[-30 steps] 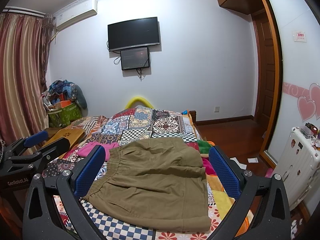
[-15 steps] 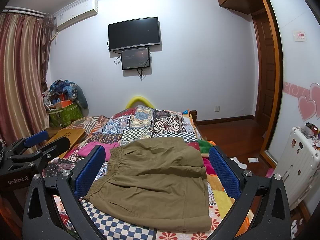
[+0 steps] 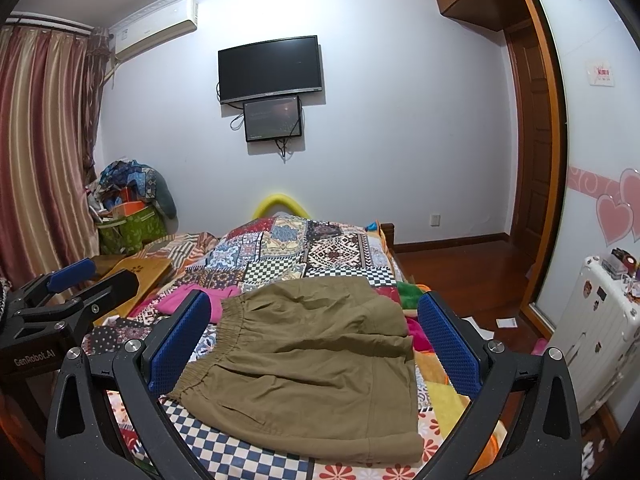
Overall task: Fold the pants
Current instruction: 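Lower the left tool to the waistband while the right tool lowers to the leg hem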
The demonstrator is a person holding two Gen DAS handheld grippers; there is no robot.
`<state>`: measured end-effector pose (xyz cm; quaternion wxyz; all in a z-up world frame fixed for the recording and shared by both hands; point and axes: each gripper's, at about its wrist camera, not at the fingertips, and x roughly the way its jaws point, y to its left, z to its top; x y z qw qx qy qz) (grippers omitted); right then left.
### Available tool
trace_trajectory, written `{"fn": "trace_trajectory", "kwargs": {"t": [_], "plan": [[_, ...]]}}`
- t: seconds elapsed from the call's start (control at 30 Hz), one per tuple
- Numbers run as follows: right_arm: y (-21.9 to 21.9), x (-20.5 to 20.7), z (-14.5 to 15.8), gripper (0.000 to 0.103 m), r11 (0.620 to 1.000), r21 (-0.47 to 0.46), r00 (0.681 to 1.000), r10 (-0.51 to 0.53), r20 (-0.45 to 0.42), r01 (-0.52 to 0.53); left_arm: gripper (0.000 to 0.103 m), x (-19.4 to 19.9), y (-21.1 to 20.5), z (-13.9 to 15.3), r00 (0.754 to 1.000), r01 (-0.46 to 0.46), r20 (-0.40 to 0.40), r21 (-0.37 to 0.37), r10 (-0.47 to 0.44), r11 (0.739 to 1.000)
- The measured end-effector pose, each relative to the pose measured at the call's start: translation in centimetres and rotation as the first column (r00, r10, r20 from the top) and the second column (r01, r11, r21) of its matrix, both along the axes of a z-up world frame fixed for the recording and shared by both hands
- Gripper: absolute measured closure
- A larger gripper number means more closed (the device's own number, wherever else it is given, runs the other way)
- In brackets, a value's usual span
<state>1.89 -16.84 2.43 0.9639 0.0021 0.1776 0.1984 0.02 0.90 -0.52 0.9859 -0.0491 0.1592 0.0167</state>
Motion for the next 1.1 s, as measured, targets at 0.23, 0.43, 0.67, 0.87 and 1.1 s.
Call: {"fn": "trace_trajectory", "kwargs": {"t": [0.23, 0.43, 0.67, 0.87, 1.1], "plan": [[0.5, 0.1, -0.3, 0.0, 1.0, -0.001, 1.0, 0.0, 0.002, 0.0, 0.0, -0.2, 0.0, 0.1, 1.0, -0.002, 0.005, -0.002, 0.002, 1.0], [1.0, -0.5, 0.3, 0.0, 1.0, -0.001, 1.0, 0.001, 0.003, -0.001, 0.0, -0.2, 0.1, 0.1, 1.0, -0.002, 0.004, 0.0, 0.002, 1.0], [0.5, 0.2, 0.1, 0.0, 0.999, -0.035, 1.0, -0.029, 0.007, 0.029, 0.0, 0.4, 0.5, -0.1, 1.0, 0.005, -0.014, 0.006, -0.005, 1.0], [-1.5, 2.3, -1.7, 0.0, 0.986, -0.124, 0.993, -0.112, -0.027, 0.108, 0.0, 3.0, 2.9, -2.5, 0.993, -0.022, -0.115, -0.012, 0.021, 1.0], [-4.2, 5.9, -7.2, 0.0, 0.956, -0.25, 0.957, -0.208, -0.202, 0.154, 0.0, 6.6, 6.4, -9.1, 0.94, -0.069, -0.333, 0.009, 0.069, 0.998]]}}
